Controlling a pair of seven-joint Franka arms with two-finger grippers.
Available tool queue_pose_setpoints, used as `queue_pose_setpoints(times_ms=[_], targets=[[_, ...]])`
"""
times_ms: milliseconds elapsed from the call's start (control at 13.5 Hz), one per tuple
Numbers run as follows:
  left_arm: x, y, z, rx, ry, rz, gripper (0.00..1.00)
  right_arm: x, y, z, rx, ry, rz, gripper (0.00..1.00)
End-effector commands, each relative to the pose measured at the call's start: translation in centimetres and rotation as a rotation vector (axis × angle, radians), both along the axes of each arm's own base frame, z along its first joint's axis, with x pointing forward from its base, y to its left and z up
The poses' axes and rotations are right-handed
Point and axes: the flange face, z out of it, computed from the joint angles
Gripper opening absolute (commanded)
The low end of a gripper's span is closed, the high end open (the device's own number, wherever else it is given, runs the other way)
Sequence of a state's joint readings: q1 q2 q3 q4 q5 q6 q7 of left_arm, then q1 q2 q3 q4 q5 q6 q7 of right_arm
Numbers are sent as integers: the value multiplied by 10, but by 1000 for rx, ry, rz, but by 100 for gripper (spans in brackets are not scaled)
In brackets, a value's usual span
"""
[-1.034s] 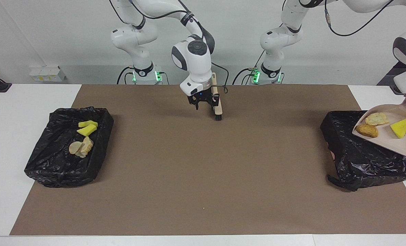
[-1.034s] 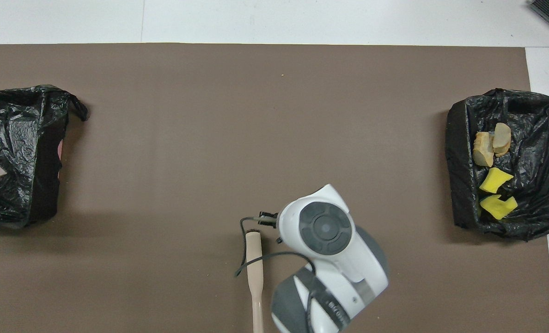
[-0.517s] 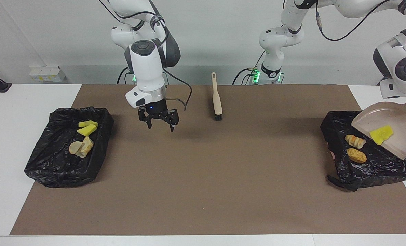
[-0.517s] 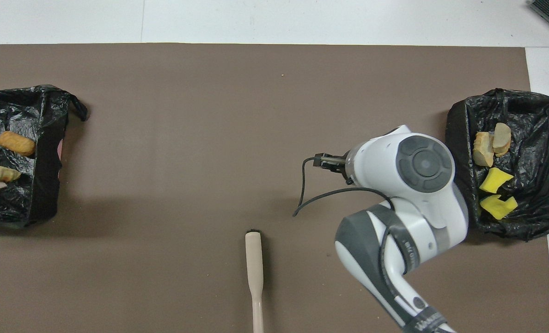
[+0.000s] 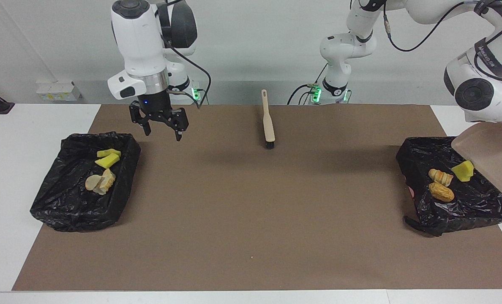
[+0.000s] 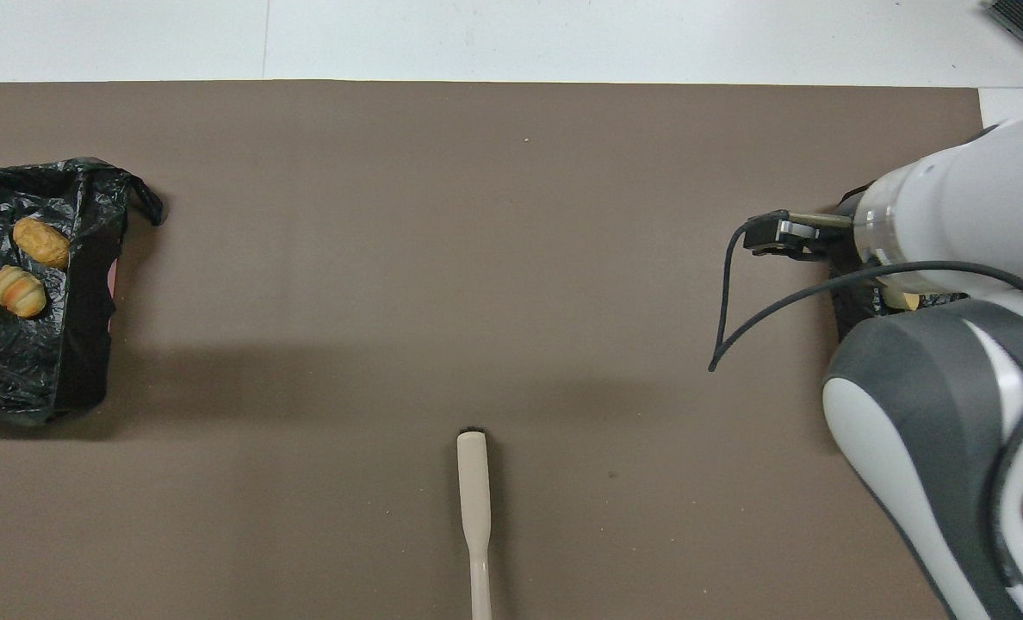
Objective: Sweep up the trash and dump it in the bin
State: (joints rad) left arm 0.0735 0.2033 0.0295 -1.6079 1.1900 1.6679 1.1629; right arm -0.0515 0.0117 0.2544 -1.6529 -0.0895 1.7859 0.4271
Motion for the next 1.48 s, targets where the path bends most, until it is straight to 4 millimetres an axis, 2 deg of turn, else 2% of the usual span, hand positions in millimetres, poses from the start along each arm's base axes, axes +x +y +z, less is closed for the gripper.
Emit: queue_pose_setpoints(times_ms=[0, 148, 221, 295, 369, 591, 812, 886, 1107, 1403], targets=[[6, -9, 6, 15, 20, 4, 0, -5, -3, 18, -8, 39, 19, 100], [11, -16, 41, -68, -83, 2, 0, -7, 0, 25, -5, 49, 20, 100], [14, -19, 52, -89, -116, -5, 0, -7, -1, 27, -4, 46, 20, 100], [16, -27, 58, -92, -129, -19, 0, -7, -1, 27, -6, 48, 19, 100], [19, -45, 62, -98, -137, -46, 0, -10, -2, 30, -6, 46, 19, 100], [22, -83, 52, -204, -208, -31, 0, -11, -3, 32, -9, 45, 20, 100], [18, -94, 35, -419, -308, 90, 0, -14, -3, 42, -14, 46, 47, 100], [18, -97, 28, -500, -353, 148, 0, -14, -9, 43, -16, 52, 35, 100], [19, -114, 21, -575, -376, 179, 0, -12, -21, 41, -15, 63, 15, 100], [14, -193, -4, -671, -499, 327, 0, -17, -38, 47, 27, 70, 6, 100]])
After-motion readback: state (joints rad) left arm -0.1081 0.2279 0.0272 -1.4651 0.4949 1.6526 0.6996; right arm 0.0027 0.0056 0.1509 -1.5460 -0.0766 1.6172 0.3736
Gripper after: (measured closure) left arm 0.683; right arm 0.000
